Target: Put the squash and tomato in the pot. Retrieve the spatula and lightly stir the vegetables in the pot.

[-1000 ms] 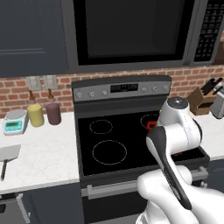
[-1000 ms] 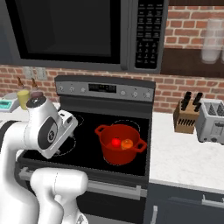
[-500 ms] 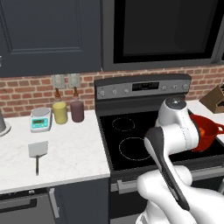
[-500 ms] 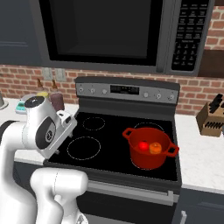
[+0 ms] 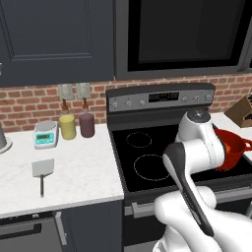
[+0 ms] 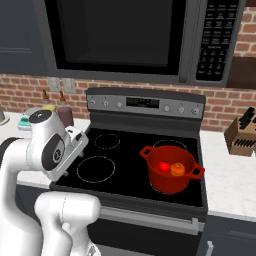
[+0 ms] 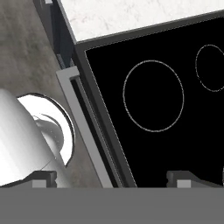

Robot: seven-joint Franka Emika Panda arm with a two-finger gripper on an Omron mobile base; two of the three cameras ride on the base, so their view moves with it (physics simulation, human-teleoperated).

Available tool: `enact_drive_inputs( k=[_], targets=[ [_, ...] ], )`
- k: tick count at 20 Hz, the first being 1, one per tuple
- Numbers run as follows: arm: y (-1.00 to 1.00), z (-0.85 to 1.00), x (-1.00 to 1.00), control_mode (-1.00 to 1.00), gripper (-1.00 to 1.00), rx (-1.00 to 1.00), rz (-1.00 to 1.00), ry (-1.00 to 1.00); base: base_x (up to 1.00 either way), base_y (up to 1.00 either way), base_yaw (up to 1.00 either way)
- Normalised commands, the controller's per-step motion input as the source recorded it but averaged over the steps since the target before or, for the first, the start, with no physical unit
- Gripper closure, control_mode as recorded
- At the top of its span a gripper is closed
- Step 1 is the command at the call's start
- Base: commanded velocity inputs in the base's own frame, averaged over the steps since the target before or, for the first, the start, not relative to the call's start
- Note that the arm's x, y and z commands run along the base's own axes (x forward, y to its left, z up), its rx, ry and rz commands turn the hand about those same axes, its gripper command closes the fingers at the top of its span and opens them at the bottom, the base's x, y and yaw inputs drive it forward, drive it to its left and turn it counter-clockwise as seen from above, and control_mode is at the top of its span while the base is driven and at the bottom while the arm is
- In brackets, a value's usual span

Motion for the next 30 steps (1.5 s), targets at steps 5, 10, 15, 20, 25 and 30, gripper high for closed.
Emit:
enact_drive_inputs(
  k=[5, 10, 15, 20, 25, 30],
  targets=[
    [0.00, 0.00, 0.00, 1.00, -1.00, 0.00, 0.00, 0.00, -0.01, 0.03, 0.00],
    [0.59, 0.00, -0.06, -1.00, -1.00, 0.16, -0.04, 0.08, 0.00, 0.07, 0.00],
    [1.00, 0.00, -0.01, -1.00, -1.00, 0.27, -0.14, 0.23, 0.00, 0.00, 0.00],
    [1.00, -0.08, 0.00, -1.00, -1.00, 0.18, -0.26, 0.22, 0.00, 0.00, 0.00],
    [1.00, 0.00, 0.00, -1.00, -1.00, 0.05, -0.39, 0.30, 0.00, 0.00, 0.00],
    [1.00, 0.00, -0.09, -1.00, -1.00, -0.07, -0.51, 0.32, 0.00, 0.00, 0.00]
  ],
)
